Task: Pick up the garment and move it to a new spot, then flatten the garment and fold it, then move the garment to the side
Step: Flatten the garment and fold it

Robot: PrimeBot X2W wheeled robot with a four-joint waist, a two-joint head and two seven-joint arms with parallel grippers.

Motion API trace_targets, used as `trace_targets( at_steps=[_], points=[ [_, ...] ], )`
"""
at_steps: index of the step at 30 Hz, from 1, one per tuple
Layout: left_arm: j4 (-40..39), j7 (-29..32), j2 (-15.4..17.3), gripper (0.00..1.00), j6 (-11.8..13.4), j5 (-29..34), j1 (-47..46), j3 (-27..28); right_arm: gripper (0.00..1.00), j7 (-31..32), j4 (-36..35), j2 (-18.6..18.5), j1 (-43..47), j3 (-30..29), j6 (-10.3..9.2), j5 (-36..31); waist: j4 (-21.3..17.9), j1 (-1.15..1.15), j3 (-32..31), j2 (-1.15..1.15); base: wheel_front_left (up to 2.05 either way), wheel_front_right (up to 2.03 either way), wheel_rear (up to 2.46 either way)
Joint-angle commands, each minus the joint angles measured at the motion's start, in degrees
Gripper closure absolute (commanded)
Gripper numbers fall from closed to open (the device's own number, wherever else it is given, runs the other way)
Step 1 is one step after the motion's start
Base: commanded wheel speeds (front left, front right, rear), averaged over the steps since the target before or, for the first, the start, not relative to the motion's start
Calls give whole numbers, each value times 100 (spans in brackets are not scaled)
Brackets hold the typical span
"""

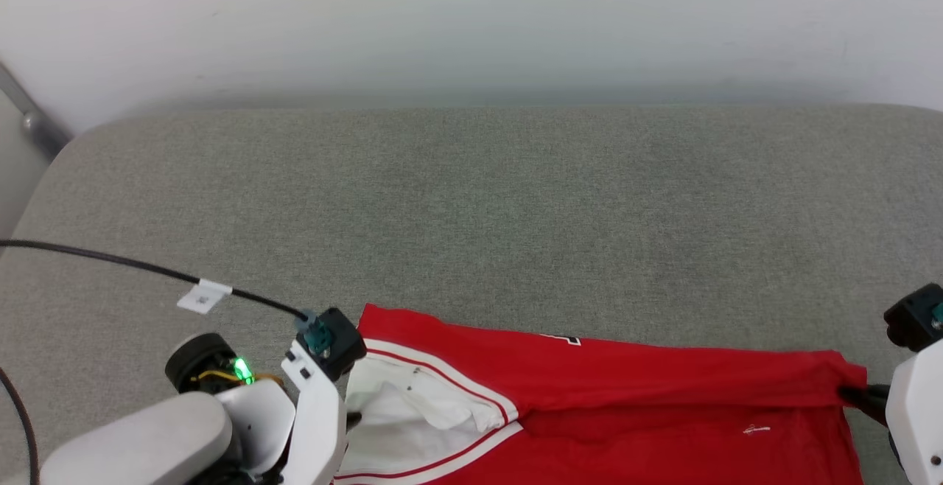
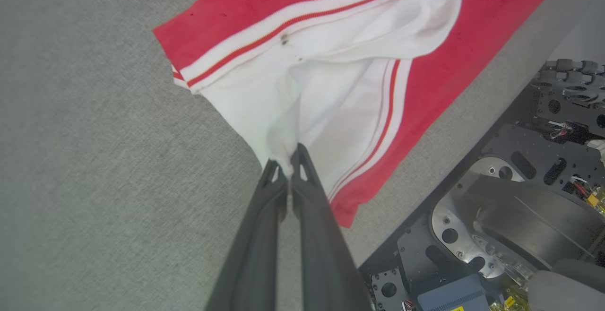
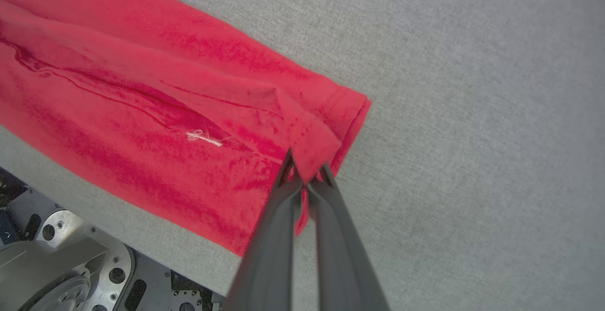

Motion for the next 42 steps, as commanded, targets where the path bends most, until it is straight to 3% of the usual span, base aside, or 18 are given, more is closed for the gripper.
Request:
trace_targets(
  at_steps=[1,5,13,14,15,16,20,24,25,33,39,42],
  points=[
    [-29,-47,18,100,38,7,144,8,100,-28,2,-48,128,-16,-5,43,-2,1,4,0,0,0,0],
    [-12,-131,-33,100,89,-5,575,4,100,-86,48,-41,361,-17,-5,63,-19,1,82,0,0,0,0],
    [411,-302,-340,99,60,107,949,3,100,-198,417,328,430,144,-5,-124,-20,1,334,0,0,0,0],
    [482,-350,-358,59,66,132,952,9,100,-233,473,363,409,150,-5,-129,-14,1,340,0,0,0,0],
    [539,-424,-363,0,65,194,931,19,67,-284,522,390,372,137,-5,-160,-12,1,334,0,0,0,0],
    [586,-515,-371,0,78,232,916,49,0,-386,560,396,308,97,-5,-220,-11,1,322,0,0,0,0],
    [559,-1081,-372,0,115,263,982,248,0,-780,580,342,259,-45,-5,-250,9,1,140,0,0,0,0],
    [497,-1850,-299,0,467,572,1108,463,0,-1101,349,175,369,-275,-5,-219,18,1,-70,0,0,0,0],
    [424,-2481,-316,0,864,792,1205,666,0,-1313,195,62,506,-587,-5,-147,29,1,-156,0,0,0,0],
    [586,-4210,-550,0,2136,1310,1588,1270,0,-1536,334,134,1084,-1520,-5,6,80,1,-95,0,0,0,0],
    [691,-4566,-948,0,2943,1627,1997,1924,0,-1328,593,518,1630,-1907,-4,320,172,1,49,0,0,0,0],
    [573,-4573,-1123,0,3109,1896,2143,2261,0,-1249,659,656,1769,-1986,-5,397,214,1,103,0,0,0,0]
  ],
)
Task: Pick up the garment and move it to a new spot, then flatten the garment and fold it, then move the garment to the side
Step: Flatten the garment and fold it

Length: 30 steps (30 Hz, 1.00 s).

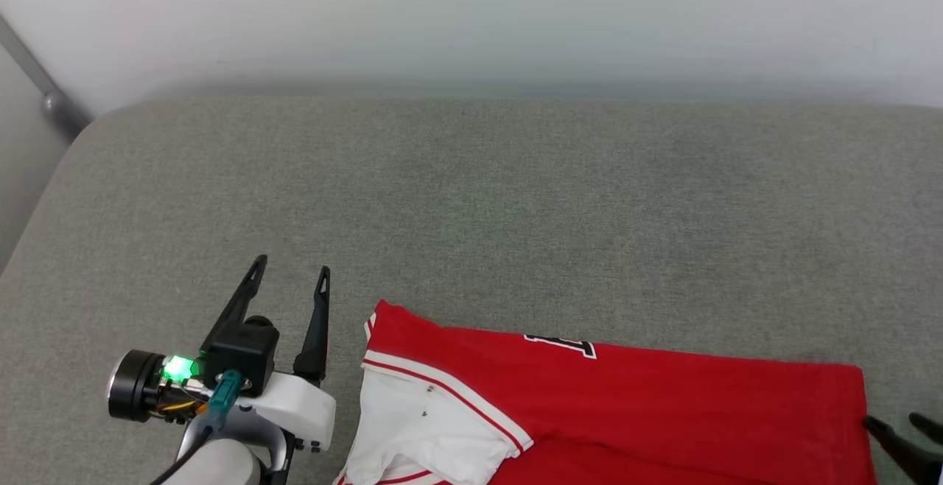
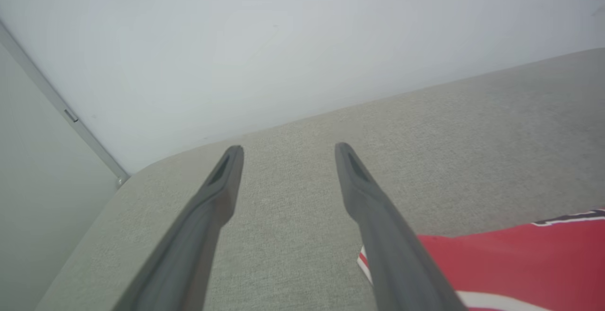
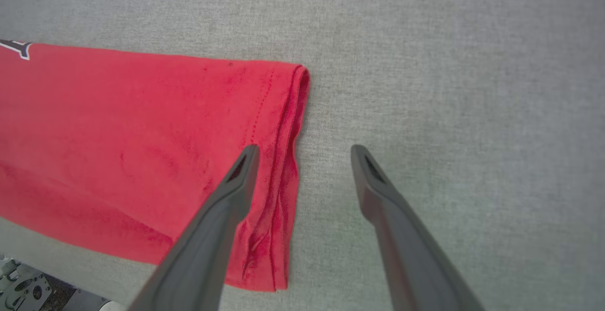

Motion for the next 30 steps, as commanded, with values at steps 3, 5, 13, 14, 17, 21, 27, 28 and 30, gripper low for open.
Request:
trace_targets(
  at_steps=[3,5,13,14,17,21,27,28,30],
  points=[
    [-112,-38,-159,0,104,361,354,359,0,50,72,194,142,-66,-4,47,64,0,87,0,0,0,0],
    [-181,-39,-331,0,123,616,550,647,0,89,111,362,212,-88,-3,90,106,0,133,0,0,0,0],
    [-221,-33,-1053,0,-65,1410,1348,1647,0,419,217,919,360,188,-2,212,205,0,192,0,0,0,0],
    [-207,-34,-1150,0,-106,1495,1443,1785,0,492,233,959,371,248,-1,227,210,0,188,0,0,0,0],
    [-213,-33,-1430,0,-231,1778,1692,2139,0,678,270,1038,353,418,6,217,209,0,169,0,0,0,0],
    [-248,-29,-1777,0,-427,2195,1965,2584,0,872,276,1048,258,554,10,197,204,0,146,0,0,0,0],
    [-334,-28,-2150,0,-747,2731,2255,3027,100,946,249,869,1,587,6,189,195,0,85,0,0,0,0],
    [-334,-29,-2204,0,-794,2787,2289,3087,100,941,257,824,-36,558,3,187,193,0,69,0,0,0,0],
    [-319,-28,-2279,0,-894,2900,2373,3177,100,913,260,720,-115,487,3,188,181,0,30,0,0,0,0]
  ],
)
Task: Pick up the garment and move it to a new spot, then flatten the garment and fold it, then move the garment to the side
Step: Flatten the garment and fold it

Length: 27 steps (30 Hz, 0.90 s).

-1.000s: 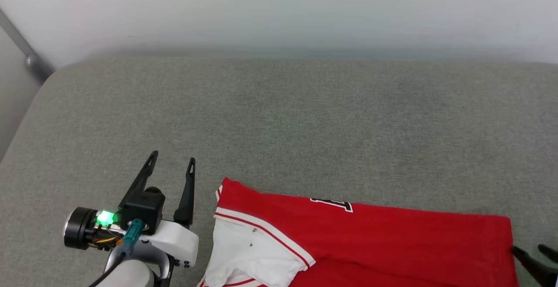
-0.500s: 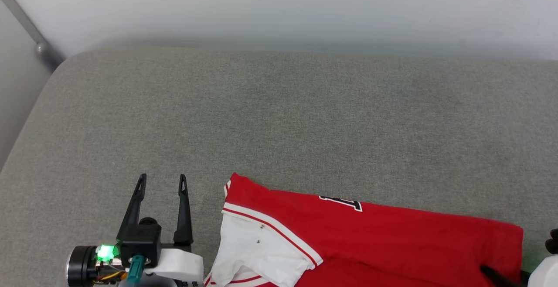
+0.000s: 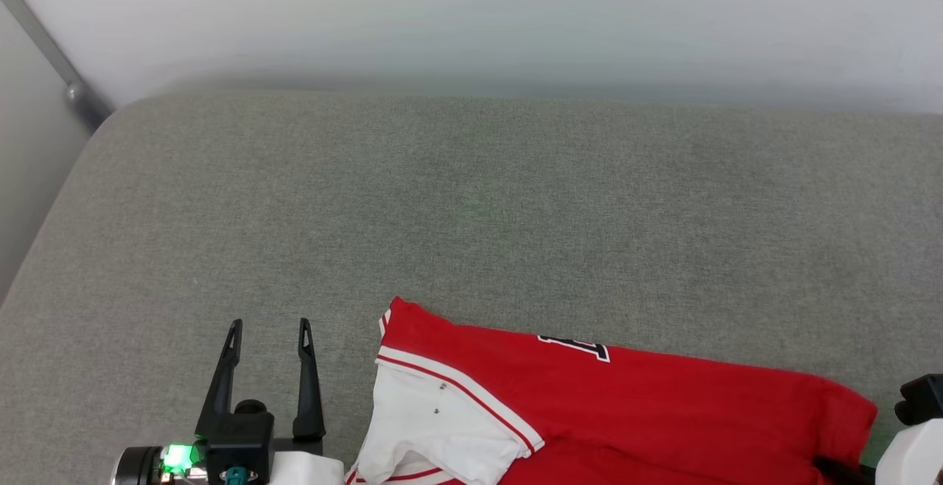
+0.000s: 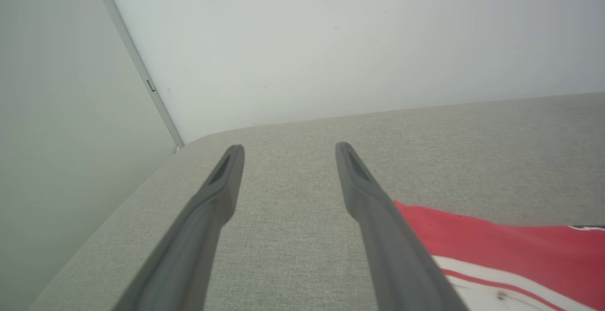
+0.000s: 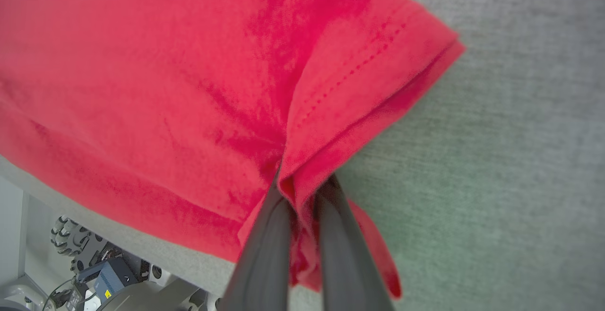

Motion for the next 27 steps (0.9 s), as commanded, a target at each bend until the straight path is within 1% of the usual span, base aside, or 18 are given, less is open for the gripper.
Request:
trace_targets(
  at_steps=[1,10,14,19,22,27],
  points=[
    [-12,-13,-21,0,-38,57,62,50,100,17,49,33,-11,28,-6,27,-9,0,-25,0,0,0,0],
    [-41,-14,-276,0,-346,425,318,372,100,-24,156,-528,-68,-435,-7,92,-82,0,-189,0,0,0,0],
    [-33,-14,-345,0,-443,522,362,467,100,67,365,-793,46,-671,-7,130,-118,0,-224,0,0,0,0],
    [12,-14,-443,0,-572,617,429,514,100,226,658,-1096,102,-827,-6,-64,-161,0,-255,0,0,0,0],
    [38,-14,-473,0,-630,658,442,541,100,272,464,-1162,107,-768,-6,-236,-178,0,-280,0,0,0,0],
    [53,-14,-519,0,-729,709,453,573,100,325,-372,-1097,150,-631,-6,-418,-198,0,-317,0,0,0,0]
  ],
)
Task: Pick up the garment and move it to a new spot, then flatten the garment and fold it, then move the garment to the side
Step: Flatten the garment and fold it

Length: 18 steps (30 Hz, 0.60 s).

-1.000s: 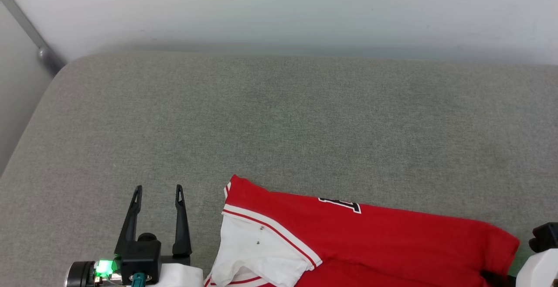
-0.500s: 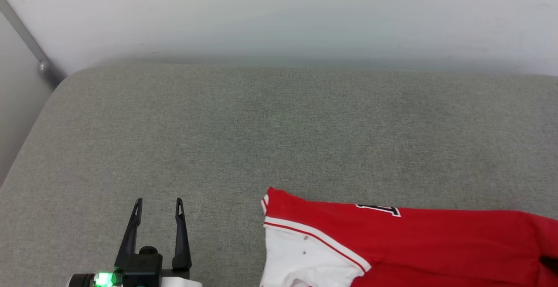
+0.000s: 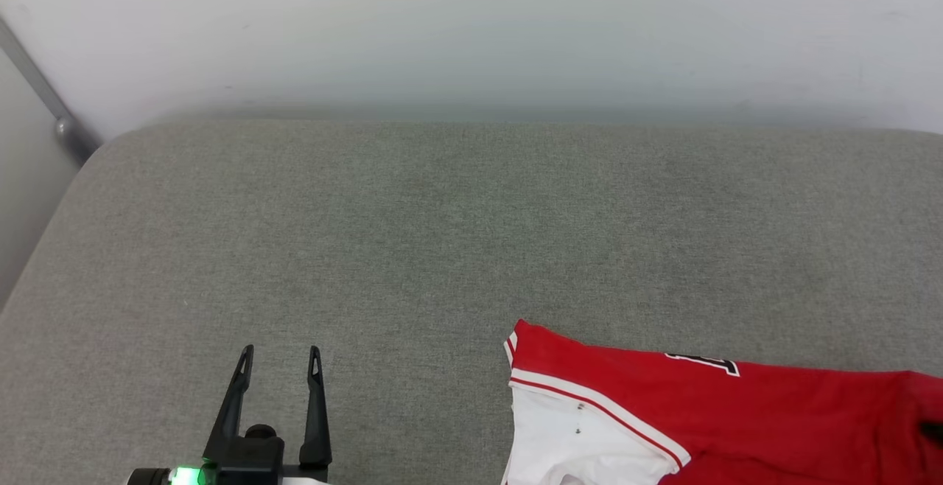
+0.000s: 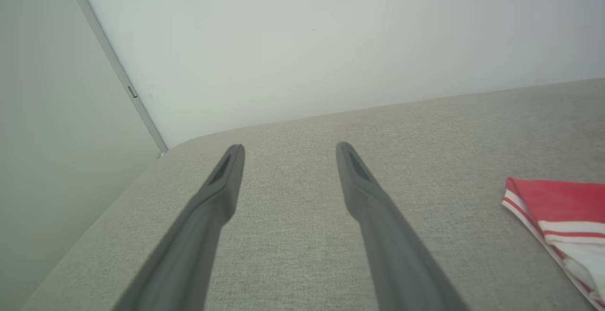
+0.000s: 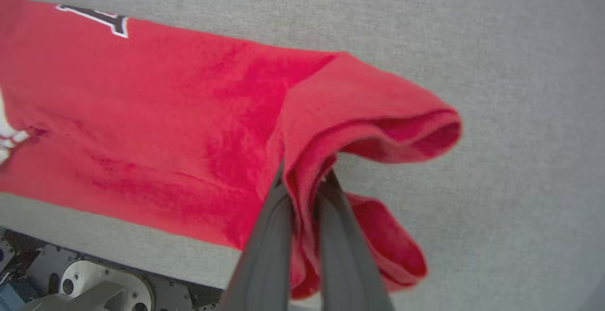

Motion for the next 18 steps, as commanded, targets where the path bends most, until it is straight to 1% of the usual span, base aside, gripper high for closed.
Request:
trace_targets(
  at_steps=[1,6,10,14,18],
  points=[
    [-1,-12,-11,0,-46,59,33,28,100,58,-445,63,48,82,-5,-76,-7,0,-13,0,0,0,0],
    [-28,-13,-54,0,-92,88,17,72,100,304,-1720,282,-129,358,-5,-298,-13,0,36,0,0,0,0],
    [-39,-13,-87,0,-139,108,-75,77,100,642,-2460,614,-439,759,-5,-596,12,0,119,0,0,0,0],
    [-33,-12,-126,0,-179,143,-164,59,100,854,-2723,1052,-925,1244,-5,-812,85,0,236,0,0,0,0],
    [-41,-12,-161,0,-224,158,-278,44,100,916,-2566,1537,-1522,1851,-4,-968,157,0,371,0,0,0,0]
  ],
)
